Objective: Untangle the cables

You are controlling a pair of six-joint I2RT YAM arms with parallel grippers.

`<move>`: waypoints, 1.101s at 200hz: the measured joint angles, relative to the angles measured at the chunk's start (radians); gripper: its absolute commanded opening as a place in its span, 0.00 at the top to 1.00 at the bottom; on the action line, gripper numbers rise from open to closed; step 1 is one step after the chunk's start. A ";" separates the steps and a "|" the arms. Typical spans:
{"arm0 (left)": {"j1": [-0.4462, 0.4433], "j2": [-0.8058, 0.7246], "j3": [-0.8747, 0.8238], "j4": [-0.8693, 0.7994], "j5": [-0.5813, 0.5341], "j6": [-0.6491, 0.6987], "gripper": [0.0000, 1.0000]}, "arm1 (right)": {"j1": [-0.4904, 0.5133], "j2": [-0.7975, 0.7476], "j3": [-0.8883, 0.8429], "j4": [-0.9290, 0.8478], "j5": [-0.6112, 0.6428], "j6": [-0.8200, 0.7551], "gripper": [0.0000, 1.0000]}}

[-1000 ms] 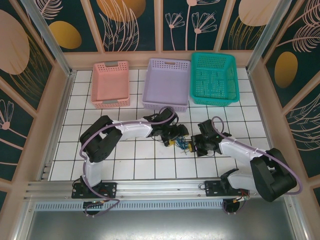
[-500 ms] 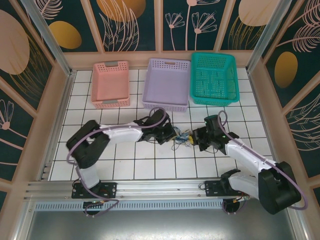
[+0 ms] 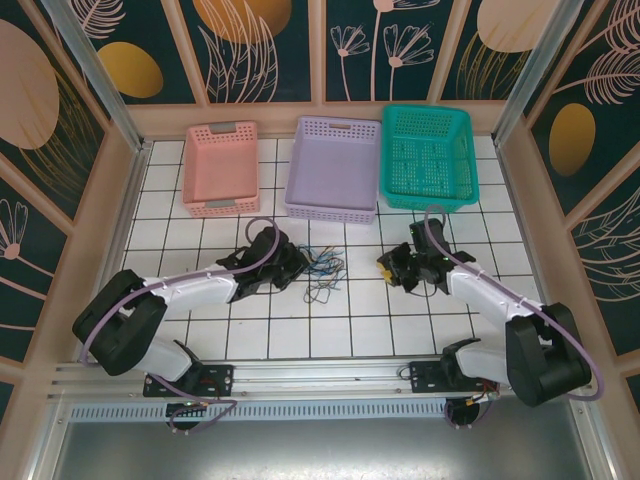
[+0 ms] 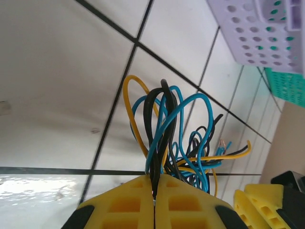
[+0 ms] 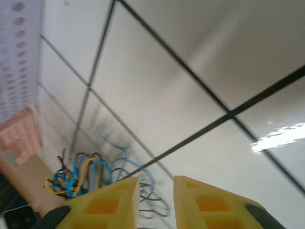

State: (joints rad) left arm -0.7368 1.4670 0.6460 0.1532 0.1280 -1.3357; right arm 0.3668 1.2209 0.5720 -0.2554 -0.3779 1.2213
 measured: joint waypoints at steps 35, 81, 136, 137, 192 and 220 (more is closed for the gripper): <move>-0.004 -0.013 0.004 0.008 0.002 0.093 1.00 | 0.046 0.000 0.063 -0.068 0.055 -0.068 0.48; -0.006 -0.023 0.018 0.027 0.043 0.254 1.00 | 0.173 0.021 0.227 -0.027 0.069 -0.044 0.35; -0.017 -0.038 0.048 0.048 0.058 0.388 1.00 | 0.219 0.195 0.213 0.116 0.000 0.167 0.92; -0.017 -0.039 0.048 0.049 0.058 0.389 1.00 | 0.219 0.195 0.211 0.118 -0.001 0.167 0.94; -0.022 -0.240 -0.055 0.105 -0.023 0.361 1.00 | 0.166 0.142 0.071 0.155 -0.021 0.265 1.00; -0.004 -0.336 -0.116 0.112 -0.095 0.310 1.00 | 0.110 0.098 0.010 0.127 -0.009 0.252 1.00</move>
State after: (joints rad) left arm -0.7410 1.1313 0.5304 0.2653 0.0334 -1.0256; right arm 0.4770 1.3190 0.5823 -0.1284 -0.3870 1.4734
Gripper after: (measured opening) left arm 0.080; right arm 0.054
